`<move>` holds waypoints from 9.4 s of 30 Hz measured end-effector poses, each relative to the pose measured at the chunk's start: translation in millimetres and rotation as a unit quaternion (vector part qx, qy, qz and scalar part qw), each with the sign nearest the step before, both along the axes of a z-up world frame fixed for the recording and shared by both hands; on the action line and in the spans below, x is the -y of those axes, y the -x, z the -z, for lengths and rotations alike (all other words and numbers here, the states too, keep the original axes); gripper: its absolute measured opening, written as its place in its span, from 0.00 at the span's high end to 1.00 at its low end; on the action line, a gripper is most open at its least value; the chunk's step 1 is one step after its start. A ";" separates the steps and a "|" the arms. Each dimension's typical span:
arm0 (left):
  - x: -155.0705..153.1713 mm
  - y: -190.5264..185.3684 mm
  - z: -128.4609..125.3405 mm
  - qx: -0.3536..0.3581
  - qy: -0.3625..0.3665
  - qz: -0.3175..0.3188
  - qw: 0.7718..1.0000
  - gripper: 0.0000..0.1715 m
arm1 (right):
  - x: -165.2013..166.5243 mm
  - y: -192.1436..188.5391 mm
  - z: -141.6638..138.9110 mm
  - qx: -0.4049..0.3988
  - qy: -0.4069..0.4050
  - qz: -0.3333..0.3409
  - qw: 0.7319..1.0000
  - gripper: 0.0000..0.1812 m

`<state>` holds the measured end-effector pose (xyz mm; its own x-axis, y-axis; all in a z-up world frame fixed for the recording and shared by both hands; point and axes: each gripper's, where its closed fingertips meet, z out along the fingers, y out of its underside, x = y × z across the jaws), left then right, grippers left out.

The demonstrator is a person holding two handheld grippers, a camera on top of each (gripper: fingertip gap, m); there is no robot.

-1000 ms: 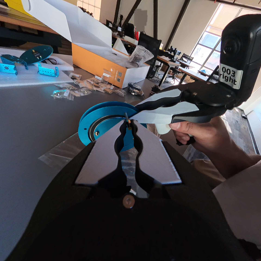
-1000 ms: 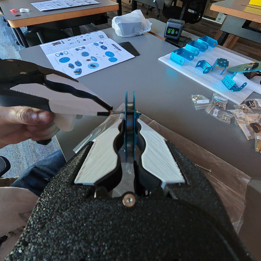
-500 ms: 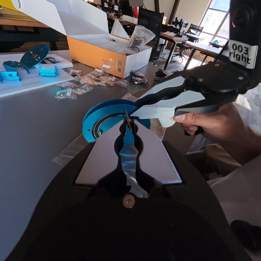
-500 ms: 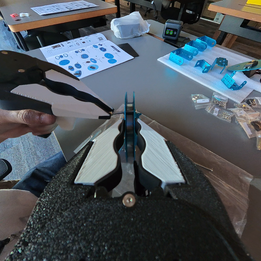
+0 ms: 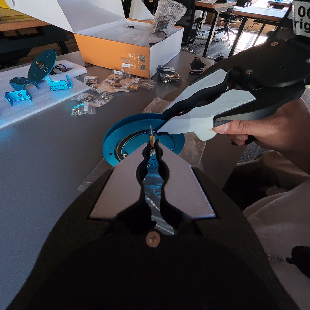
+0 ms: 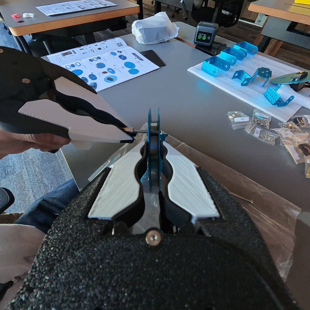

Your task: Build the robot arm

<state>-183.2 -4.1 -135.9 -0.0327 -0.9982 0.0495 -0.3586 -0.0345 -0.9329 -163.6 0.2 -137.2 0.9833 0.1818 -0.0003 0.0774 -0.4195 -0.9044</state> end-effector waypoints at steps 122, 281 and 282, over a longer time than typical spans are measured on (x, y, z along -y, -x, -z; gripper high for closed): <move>-18.0 -1.5 -9.2 -0.009 0.251 0.239 0.938 0.97 | 27.9 -75.8 -13.5 0.112 -0.038 -0.242 0.963 0.87; -3.0 21.8 -15.9 0.035 0.358 0.113 0.926 0.88 | -7.2 8.1 -4.4 0.042 -0.065 -0.012 0.997 0.90; -3.7 22.4 -16.2 0.025 0.380 0.123 0.916 0.87 | -6.6 9.5 -4.2 0.049 -0.066 -0.017 0.996 0.91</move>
<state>-205.6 -0.4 -119.7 -0.2724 -0.6379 0.7203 -0.4001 -0.6058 -0.6877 -173.0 6.9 -133.0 0.9707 0.2075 0.1215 0.1800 -0.2921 -0.9393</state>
